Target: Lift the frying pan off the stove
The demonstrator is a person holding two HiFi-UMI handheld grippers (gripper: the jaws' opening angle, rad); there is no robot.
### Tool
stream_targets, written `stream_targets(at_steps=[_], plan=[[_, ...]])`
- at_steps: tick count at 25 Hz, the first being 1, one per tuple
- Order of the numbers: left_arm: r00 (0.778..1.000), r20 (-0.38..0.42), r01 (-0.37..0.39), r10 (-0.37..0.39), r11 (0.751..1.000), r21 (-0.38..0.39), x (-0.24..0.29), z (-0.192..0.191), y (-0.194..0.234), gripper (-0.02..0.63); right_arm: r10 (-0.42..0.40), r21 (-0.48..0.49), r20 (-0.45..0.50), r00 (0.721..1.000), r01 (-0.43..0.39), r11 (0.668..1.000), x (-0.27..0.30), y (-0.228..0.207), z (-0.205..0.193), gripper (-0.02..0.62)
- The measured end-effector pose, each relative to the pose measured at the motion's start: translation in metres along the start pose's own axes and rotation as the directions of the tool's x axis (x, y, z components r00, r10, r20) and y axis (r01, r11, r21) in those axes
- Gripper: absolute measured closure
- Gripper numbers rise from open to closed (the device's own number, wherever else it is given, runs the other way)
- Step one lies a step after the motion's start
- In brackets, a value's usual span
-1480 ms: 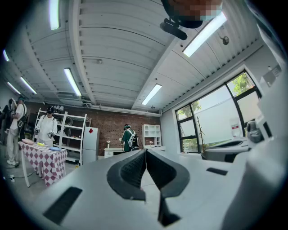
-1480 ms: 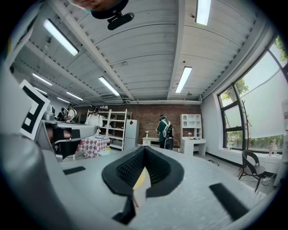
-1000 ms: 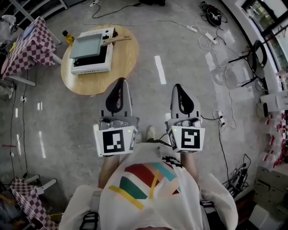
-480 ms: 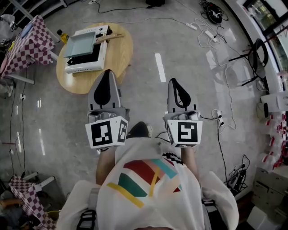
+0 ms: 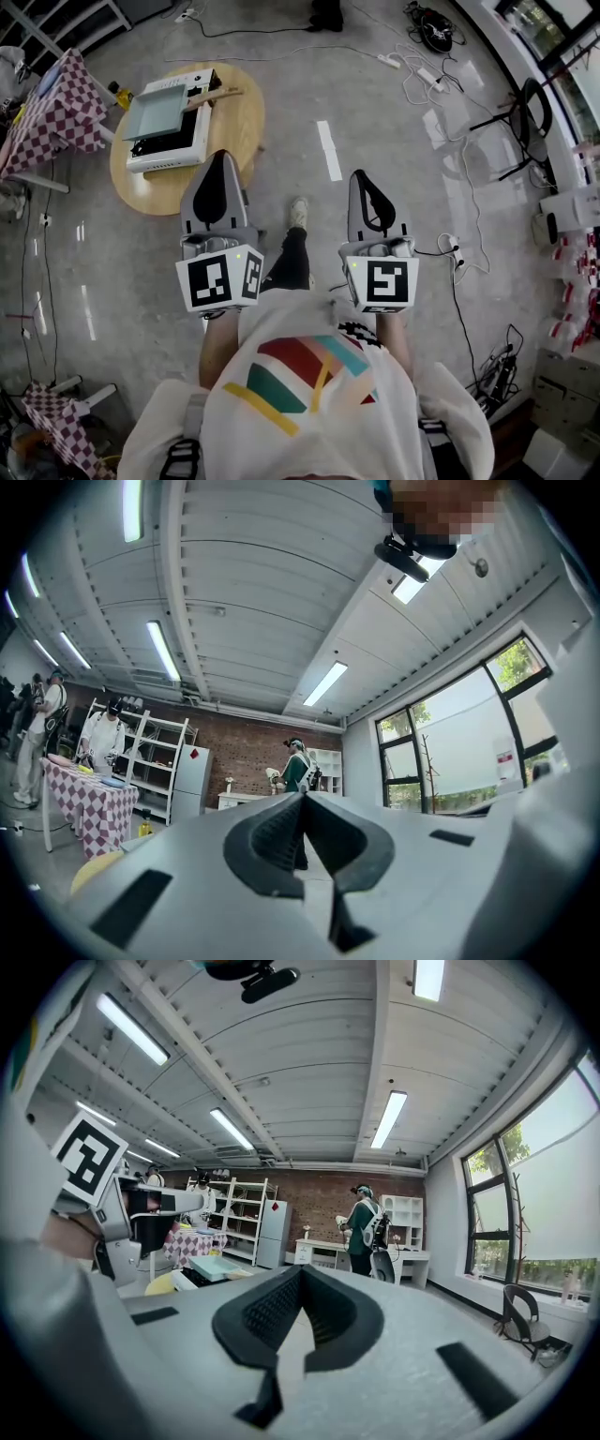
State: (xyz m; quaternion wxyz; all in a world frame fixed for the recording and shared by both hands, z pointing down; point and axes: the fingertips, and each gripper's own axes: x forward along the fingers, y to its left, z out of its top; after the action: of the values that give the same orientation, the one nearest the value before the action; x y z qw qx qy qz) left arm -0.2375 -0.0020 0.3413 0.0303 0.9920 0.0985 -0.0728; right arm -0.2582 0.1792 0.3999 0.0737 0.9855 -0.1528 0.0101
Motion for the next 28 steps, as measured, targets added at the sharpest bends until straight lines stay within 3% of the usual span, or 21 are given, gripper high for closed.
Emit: stream_targets(at_steps=[6, 16, 24, 28], plan=[[0.999, 0.029, 0.025, -0.024, 1.0, -0.008, 0.029, -0.003, -0.002, 0.601, -0.033, -0.005, 0.017, 0.999, 0.033, 0.999, 0.019, -0.017, 0.002, 0.6], [0.998, 0.033, 0.05, -0.05, 0.999, -0.003, 0.095, -0.019, 0.003, 0.601, -0.011, -0.032, 0.023, 1.0, 0.012, 0.999, 0.09, -0.032, 0.001, 0.6], [0.999, 0.014, 0.051, -0.051, 0.999, 0.008, 0.172, -0.031, 0.018, 0.601, 0.074, -0.043, -0.01, 0.997, -0.074, 0.996, 0.166, -0.043, 0.003, 0.6], [0.999, 0.023, 0.049, -0.049, 0.999, 0.006, 0.218, -0.034, 0.027, 0.601, 0.08, -0.029, -0.014, 0.997, -0.08, 0.996, 0.215, -0.059, 0.005, 0.6]])
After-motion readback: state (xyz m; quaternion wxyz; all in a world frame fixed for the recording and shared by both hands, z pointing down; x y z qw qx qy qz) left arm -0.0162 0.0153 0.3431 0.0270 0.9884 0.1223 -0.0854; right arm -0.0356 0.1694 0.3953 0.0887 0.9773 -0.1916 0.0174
